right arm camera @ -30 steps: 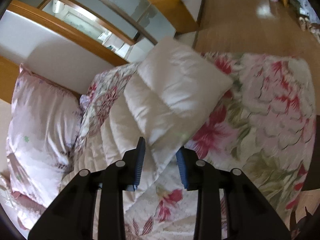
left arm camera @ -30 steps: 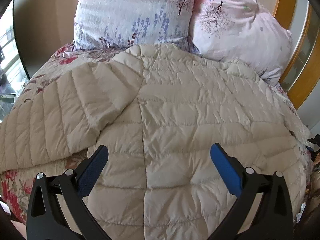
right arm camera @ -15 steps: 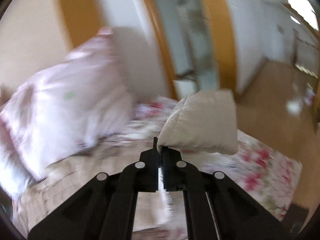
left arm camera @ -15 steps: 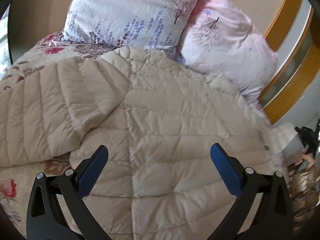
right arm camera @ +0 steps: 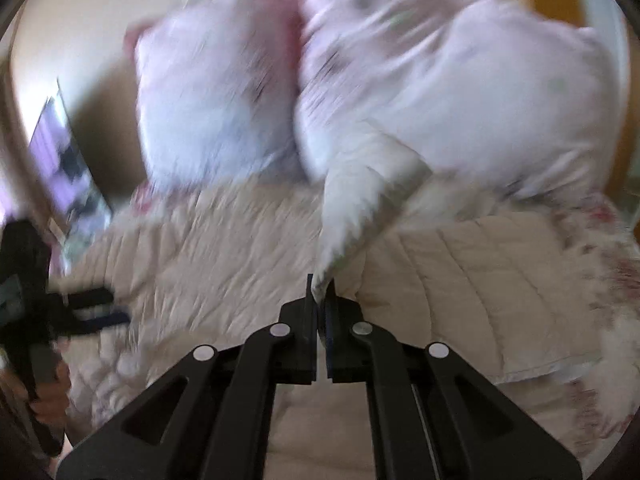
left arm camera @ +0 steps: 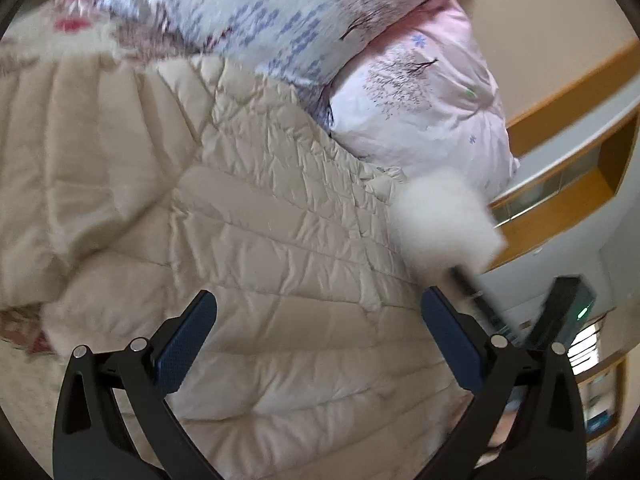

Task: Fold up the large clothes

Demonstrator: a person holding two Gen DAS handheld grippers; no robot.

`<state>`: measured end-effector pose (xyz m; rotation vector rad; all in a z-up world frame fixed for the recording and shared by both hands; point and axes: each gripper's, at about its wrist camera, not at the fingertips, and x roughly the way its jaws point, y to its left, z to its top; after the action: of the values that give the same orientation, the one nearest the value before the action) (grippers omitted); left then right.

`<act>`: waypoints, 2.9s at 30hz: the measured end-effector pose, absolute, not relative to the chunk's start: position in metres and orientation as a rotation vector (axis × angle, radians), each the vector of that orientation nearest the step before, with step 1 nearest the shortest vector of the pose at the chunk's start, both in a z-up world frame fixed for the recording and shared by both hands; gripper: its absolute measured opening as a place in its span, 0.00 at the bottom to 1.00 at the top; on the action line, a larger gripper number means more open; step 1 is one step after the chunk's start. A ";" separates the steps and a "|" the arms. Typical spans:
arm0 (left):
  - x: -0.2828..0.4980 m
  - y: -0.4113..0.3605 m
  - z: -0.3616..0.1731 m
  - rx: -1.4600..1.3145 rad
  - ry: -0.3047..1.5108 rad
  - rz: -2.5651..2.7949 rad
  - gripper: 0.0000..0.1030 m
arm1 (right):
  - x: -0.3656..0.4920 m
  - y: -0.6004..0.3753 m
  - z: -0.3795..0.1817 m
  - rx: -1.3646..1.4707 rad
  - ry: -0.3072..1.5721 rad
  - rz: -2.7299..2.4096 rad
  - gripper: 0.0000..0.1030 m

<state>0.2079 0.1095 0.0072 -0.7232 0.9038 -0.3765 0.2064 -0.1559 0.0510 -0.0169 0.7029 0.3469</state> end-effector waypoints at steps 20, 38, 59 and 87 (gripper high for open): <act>0.267 0.055 -0.036 -0.942 1.074 -0.475 0.16 | 0.195 -0.307 0.001 0.832 0.892 0.298 0.75; 0.267 0.121 -0.024 -0.712 0.980 -0.200 0.05 | 0.226 -0.318 -0.019 0.621 0.946 -0.038 0.19; 0.083 0.258 -0.010 -0.709 0.800 0.050 0.63 | 0.297 -0.023 -0.022 -0.302 0.981 0.259 0.45; 0.043 0.407 -0.056 -1.327 0.480 0.388 0.05 | 0.217 -0.082 0.036 0.041 0.975 0.508 0.70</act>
<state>0.0432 0.4066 -0.0560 -1.3269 0.4804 0.3881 0.2169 -0.0821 0.0358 0.0408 0.9751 0.5082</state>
